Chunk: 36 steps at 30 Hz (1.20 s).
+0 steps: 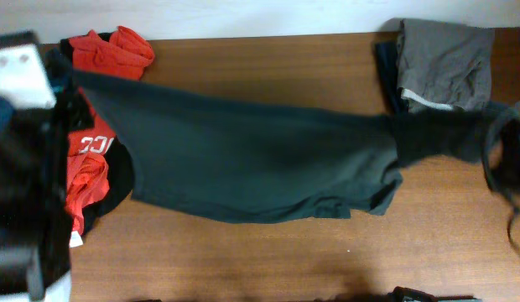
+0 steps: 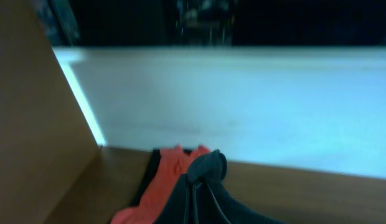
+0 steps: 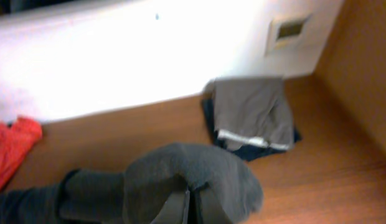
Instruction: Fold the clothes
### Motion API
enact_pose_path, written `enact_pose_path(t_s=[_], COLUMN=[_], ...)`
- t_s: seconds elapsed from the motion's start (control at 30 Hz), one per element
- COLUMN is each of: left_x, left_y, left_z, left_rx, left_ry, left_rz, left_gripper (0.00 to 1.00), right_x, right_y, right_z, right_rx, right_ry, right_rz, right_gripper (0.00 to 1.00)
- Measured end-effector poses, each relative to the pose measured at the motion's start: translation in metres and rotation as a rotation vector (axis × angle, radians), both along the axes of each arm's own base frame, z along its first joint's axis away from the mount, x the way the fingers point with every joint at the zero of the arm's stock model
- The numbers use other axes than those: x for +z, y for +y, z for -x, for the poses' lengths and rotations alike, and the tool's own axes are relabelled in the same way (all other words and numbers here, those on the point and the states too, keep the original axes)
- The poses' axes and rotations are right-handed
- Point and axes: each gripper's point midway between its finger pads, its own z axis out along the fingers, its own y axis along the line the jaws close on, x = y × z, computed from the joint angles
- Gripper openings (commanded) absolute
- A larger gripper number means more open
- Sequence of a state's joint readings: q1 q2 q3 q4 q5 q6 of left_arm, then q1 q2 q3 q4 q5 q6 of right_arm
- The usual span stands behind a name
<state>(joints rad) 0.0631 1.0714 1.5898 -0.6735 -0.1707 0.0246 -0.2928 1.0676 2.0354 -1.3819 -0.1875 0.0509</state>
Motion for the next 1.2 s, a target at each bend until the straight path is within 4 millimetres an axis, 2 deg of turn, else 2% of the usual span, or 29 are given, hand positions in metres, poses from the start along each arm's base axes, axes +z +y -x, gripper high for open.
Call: enact_pose_path(t_s=[0.23,0.27,0.3,0.4,0.47,0.67,0.77,0.9,1.03,1.2], left_x=[0.043,0.055,0.060,0.067,0.073,0.094,0.093,0.072,0.042,-0.008], left_y=[-0.010,-0.012,-0.013,-0.015,-0.016,-0.017,-0.017,-0.016,-0.009,-0.002], left_z=[0.074,0.098,0.109,0.130,0.146,0.168,0.170,0.159,0.125,0.056], left_rx=[-0.029,-0.034,-0.037,-0.041,-0.041,-0.040,-0.039,-0.036,-0.004,0.016], left_ry=[-0.163,-0.215,-0.239,-0.282,-0.319,-0.387,-0.377,-0.280,-0.129,0.101], left_rz=[-0.005,-0.009,-0.011,-0.014,-0.017,-0.023,-0.022,-0.014,0.018,0.049], left_gripper=[0.01,0.01,0.01,0.01,0.01,0.01,0.01,0.01,0.01,0.01], right_x=[0.036,0.047,0.051,0.069,0.088,0.120,0.121,0.115,0.098,0.062], right_y=[0.014,0.017,0.019,0.024,0.030,0.041,0.041,0.037,0.029,0.016], right_z=[0.073,0.088,0.099,0.119,0.142,0.179,0.181,0.166,0.125,0.049], right_rx=[-0.053,-0.060,-0.066,-0.075,-0.081,-0.083,-0.086,-0.084,-0.057,0.008], right_ry=[-0.172,-0.219,-0.233,-0.304,-0.391,-0.554,-0.561,-0.513,-0.383,-0.159], right_rz=[0.047,0.059,0.064,0.084,0.109,0.153,0.155,0.144,0.112,0.048], right_gripper=[0.04,0.04,0.04,0.04,0.04,0.04,0.04,0.04,0.04,0.04])
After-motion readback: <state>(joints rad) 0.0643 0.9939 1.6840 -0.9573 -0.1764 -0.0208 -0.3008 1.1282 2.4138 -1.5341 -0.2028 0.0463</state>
